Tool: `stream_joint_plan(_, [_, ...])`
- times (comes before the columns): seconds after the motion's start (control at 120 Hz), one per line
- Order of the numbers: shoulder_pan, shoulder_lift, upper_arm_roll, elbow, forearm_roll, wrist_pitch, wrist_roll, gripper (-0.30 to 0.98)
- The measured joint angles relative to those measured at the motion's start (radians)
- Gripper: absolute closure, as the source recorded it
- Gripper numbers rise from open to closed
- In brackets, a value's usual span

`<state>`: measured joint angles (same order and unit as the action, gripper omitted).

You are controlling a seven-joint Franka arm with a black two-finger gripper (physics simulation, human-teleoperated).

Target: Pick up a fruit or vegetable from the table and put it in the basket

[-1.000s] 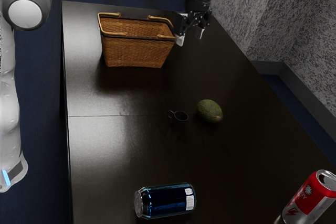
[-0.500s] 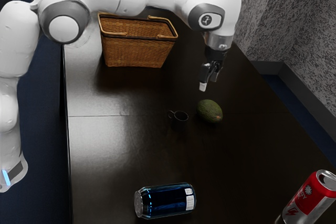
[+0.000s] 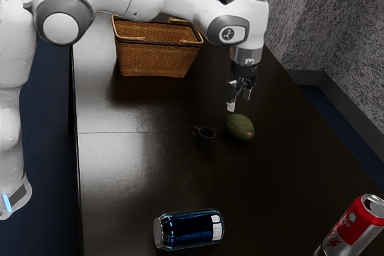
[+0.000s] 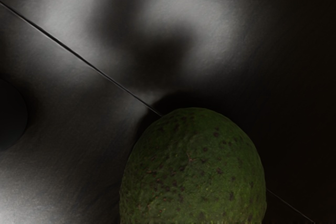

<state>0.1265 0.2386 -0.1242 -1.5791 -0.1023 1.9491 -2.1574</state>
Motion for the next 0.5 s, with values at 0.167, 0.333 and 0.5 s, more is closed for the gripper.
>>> stream_joint_plan(0.167, [-0.010, 0.006, 0.000, -0.020, -0.016, 0.035, 0.037, 0.00])
stream_joint_plan(0.333, [-0.005, 0.006, 0.006, -0.037, -0.024, 0.061, 0.073, 0.00])
stream_joint_plan(0.5, [-0.008, 0.024, 0.008, -0.038, -0.026, 0.078, 0.100, 0.00])
